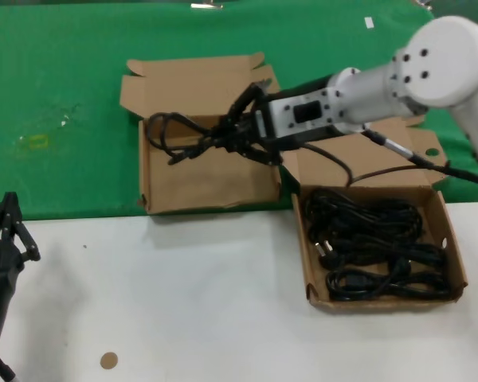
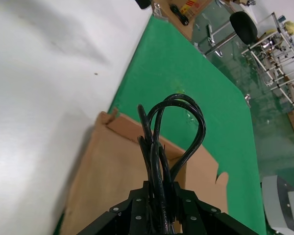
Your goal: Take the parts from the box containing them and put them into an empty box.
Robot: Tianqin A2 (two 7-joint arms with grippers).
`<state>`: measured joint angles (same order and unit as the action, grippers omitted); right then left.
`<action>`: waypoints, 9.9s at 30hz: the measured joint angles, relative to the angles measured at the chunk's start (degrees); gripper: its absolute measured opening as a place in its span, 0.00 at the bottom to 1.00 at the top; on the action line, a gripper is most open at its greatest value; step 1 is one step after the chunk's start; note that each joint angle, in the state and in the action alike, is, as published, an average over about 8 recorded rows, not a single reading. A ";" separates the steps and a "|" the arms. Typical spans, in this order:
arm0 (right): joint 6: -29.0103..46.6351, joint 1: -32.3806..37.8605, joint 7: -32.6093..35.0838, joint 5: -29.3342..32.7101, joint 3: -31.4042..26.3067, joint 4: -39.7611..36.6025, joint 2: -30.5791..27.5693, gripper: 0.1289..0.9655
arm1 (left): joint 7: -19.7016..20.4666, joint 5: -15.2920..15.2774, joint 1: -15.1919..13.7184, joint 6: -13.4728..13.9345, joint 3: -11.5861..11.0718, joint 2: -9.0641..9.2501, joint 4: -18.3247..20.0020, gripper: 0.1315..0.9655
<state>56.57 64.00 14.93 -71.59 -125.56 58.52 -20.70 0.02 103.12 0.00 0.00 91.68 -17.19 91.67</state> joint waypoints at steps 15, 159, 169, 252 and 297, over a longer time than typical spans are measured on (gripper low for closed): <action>-7.99 4.31 12.33 -1.66 -0.04 -18.95 9.87 0.12 | 0.00 0.00 0.00 0.00 0.00 0.00 0.00 0.02; -55.04 -61.65 -14.00 -30.51 32.75 31.29 3.74 1.00 | 0.00 0.01 0.00 0.00 0.00 0.00 0.00 1.00; -55.04 -61.65 -14.00 -30.51 32.75 31.30 3.74 1.00 | -0.01 0.02 0.00 0.00 0.00 0.00 0.00 1.00; -55.04 -61.65 -14.00 -30.51 32.75 31.30 3.74 1.00 | -0.02 0.02 0.00 0.00 0.00 0.00 0.00 1.00; -55.04 -61.65 -14.00 -30.51 32.75 31.30 3.74 1.00 | -0.02 0.02 0.00 0.00 0.00 0.00 0.00 1.00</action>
<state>1.53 2.35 0.93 -102.10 -92.81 89.82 -16.96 0.00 103.13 0.00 0.00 91.67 -17.19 91.67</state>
